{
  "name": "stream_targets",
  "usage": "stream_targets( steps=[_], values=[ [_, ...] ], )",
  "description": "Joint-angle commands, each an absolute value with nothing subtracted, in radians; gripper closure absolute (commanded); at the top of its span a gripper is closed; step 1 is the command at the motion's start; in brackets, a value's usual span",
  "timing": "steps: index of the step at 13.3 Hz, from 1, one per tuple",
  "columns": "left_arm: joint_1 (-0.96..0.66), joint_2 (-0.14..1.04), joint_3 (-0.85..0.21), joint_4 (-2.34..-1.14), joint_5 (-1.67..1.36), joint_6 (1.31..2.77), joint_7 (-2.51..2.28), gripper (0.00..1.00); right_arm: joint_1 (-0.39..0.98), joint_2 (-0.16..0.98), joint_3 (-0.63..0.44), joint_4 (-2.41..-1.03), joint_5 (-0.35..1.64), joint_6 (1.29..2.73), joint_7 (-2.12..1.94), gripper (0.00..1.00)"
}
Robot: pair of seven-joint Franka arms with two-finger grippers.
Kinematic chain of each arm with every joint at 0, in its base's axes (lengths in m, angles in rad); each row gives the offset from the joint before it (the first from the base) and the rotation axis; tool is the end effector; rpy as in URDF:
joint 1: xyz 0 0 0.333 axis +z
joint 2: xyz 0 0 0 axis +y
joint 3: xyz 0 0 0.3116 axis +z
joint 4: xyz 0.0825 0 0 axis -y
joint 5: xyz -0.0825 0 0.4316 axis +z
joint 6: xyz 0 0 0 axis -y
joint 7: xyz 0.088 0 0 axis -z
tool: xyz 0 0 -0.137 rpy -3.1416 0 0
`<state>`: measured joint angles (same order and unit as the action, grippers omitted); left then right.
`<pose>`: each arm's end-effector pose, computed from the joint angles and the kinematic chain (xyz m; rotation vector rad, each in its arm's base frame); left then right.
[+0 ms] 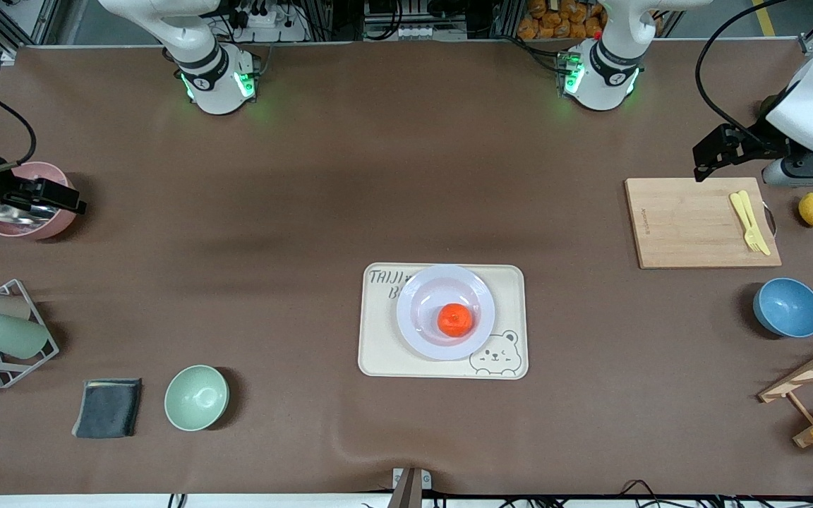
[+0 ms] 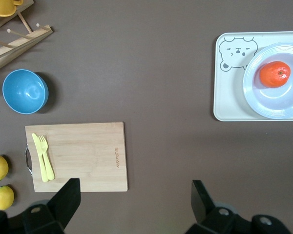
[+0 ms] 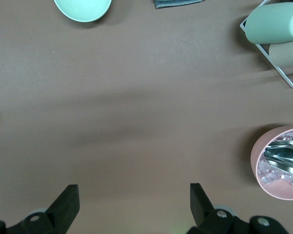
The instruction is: Place orange and plate with both arms
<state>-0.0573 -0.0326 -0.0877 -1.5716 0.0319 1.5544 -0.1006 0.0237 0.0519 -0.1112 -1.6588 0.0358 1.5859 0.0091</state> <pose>0.5855 -0.0818 0.6077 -3.1081 0.0678 -0.0302 0.6059 -0.0471 0.5148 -3.0971 0.1543 0.1913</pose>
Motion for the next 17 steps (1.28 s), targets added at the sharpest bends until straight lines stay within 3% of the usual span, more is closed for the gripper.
stream_targets(
  steps=[1, 17],
  values=[
    [-0.052, -0.029, -0.087, -1.562, 0.014, 1.557, -0.081, 0.00, 0.032, 0.038, -0.106, -1.637, 0.014, 1.600, 0.034, 0.00],
    [-0.052, -0.029, -0.087, -1.562, 0.015, 1.557, -0.086, 0.00, 0.023, 0.035, -0.110, -1.577, 0.017, 1.585, 0.031, 0.00]
  ],
)
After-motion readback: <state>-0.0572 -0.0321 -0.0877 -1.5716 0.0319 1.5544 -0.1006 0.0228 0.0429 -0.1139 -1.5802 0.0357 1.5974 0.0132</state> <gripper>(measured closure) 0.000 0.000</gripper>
